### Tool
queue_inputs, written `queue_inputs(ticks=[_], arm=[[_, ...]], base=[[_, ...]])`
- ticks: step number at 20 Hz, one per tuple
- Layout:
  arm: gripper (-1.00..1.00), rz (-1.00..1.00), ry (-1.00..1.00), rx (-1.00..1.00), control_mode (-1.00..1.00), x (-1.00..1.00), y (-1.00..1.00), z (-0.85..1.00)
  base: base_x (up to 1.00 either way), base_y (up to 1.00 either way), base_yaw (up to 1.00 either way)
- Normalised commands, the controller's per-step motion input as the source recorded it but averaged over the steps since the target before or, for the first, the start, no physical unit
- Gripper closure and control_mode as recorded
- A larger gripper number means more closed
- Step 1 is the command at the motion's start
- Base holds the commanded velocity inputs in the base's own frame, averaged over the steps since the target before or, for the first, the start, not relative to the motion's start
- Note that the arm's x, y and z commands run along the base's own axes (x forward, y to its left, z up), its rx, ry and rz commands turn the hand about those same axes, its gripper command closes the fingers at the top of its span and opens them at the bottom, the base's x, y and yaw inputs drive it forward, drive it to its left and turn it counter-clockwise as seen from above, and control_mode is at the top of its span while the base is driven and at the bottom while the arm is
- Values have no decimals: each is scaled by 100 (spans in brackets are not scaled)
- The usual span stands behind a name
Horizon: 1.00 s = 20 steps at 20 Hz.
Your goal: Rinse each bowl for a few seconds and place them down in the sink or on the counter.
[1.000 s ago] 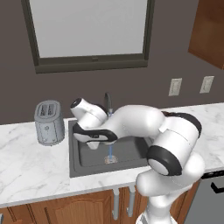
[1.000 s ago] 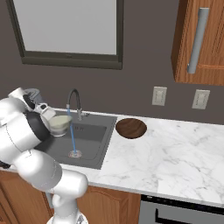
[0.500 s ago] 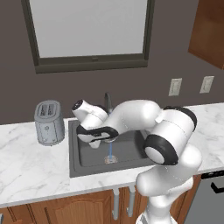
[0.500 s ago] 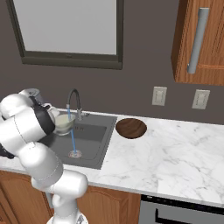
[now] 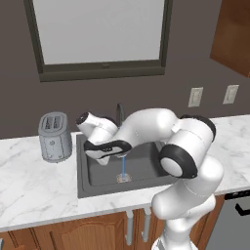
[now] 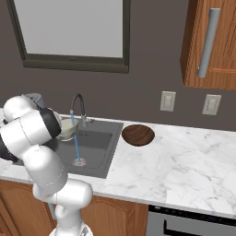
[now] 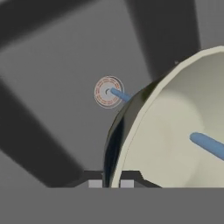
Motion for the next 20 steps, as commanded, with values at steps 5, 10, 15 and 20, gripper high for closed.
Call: queue_inputs(ticks=[5,10,15,20], arm=[[100,0,1,5,-100,-24,25,42],[100,1,5,6,-100,-17,33,44],[100,5,4,6,-100,-26,38,17],[100,4,0,1,-100,-29,52,0]], base=[[0,0,0],[0,0,0],[0,0,0],[0,0,0]])
